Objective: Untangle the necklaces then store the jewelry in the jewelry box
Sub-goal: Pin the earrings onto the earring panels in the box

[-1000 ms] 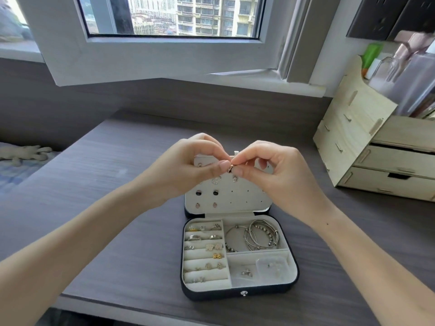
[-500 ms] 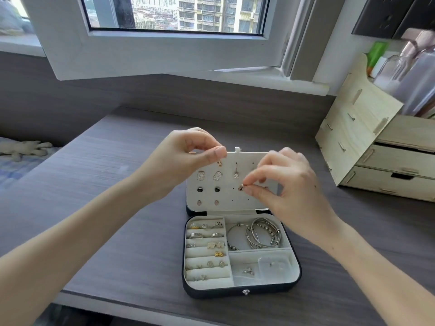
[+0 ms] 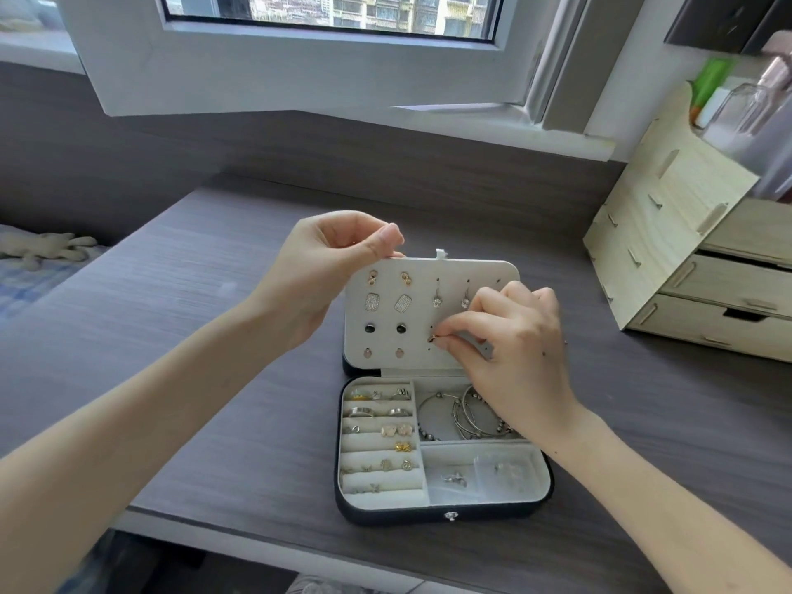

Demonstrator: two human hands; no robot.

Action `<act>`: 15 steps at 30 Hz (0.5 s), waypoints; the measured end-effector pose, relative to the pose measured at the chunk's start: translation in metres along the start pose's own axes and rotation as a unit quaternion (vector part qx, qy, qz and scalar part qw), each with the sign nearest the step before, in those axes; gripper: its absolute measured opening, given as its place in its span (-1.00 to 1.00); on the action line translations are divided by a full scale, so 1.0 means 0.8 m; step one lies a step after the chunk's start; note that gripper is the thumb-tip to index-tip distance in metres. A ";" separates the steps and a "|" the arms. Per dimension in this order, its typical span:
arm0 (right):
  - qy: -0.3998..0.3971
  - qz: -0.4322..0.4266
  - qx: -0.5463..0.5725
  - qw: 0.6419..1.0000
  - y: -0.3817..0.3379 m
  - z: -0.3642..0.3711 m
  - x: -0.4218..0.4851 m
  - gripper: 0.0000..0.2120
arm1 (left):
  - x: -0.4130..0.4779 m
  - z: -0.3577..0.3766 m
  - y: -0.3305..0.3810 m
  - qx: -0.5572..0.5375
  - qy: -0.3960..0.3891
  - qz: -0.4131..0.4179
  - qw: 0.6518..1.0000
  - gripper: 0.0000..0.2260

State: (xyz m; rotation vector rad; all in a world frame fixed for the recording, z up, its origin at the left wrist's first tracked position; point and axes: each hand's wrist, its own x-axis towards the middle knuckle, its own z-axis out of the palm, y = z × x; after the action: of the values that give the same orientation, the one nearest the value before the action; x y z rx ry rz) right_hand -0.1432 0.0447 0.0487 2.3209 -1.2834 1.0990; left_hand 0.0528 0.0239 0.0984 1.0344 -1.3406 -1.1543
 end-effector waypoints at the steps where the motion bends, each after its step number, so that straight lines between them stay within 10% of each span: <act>1: -0.002 -0.001 -0.005 1.000 0.000 0.000 -0.001 -0.86 | 0.001 0.000 -0.001 -0.003 0.003 0.001 1.000 -0.84; 9: 0.049 0.010 -0.058 0.997 -0.011 -0.002 0.004 -0.86 | -0.001 -0.001 0.002 -0.037 -0.005 0.013 0.999 -0.85; 15: 0.036 -0.006 -0.153 0.987 -0.019 -0.021 0.009 -0.43 | -0.008 -0.007 0.007 -0.045 -0.072 0.014 0.996 -0.85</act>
State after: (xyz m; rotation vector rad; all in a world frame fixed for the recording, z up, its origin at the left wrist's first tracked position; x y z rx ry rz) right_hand -0.1372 0.0584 0.0672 2.0415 -1.3062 0.9005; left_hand 0.0594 0.0304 0.1029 0.8792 -1.3980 -1.2747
